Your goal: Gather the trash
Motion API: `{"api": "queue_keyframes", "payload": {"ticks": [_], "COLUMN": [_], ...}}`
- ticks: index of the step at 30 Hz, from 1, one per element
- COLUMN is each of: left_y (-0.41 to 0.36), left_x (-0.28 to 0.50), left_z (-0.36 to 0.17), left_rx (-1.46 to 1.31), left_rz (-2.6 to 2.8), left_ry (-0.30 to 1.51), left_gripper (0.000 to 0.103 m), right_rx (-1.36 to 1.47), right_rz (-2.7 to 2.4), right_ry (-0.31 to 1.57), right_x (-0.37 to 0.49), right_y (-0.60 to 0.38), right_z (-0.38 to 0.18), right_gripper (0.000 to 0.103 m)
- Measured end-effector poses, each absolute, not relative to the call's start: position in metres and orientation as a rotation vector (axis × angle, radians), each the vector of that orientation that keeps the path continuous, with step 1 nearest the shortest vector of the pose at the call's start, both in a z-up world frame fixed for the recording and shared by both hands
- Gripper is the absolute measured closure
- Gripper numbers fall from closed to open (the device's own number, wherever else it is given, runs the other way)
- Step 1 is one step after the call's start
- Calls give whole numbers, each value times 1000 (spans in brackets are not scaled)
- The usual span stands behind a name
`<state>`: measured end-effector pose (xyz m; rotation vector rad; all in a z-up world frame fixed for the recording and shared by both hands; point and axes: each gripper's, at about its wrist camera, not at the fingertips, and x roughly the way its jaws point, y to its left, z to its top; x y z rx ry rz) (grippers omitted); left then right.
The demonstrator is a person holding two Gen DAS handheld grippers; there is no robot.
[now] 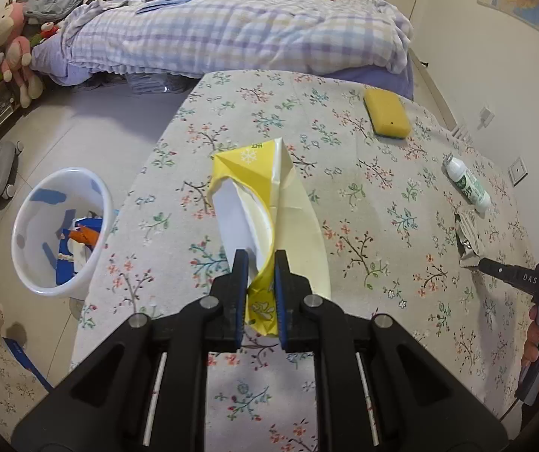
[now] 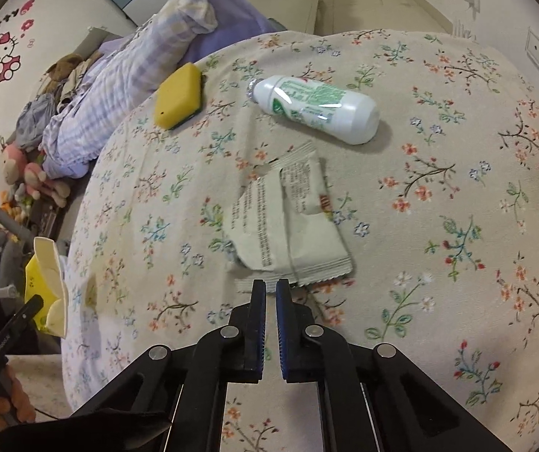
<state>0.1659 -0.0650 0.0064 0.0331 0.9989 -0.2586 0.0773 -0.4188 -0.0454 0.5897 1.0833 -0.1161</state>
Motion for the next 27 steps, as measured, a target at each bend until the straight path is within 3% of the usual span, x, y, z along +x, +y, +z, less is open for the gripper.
{"api": "queue_keyframes", "payload": {"ticks": [27], "left_y": [49], "left_x": [166], "left_z": [17], "left_rx": [-59], "left_rz": [-158], "left_ry": [982], "left_gripper": [88], "right_rx": [579], "right_rz": [100], "right_ry": [1011], "right_x": [100], "right_y": [-311], "right_z": [11], "right_gripper": [99]}}
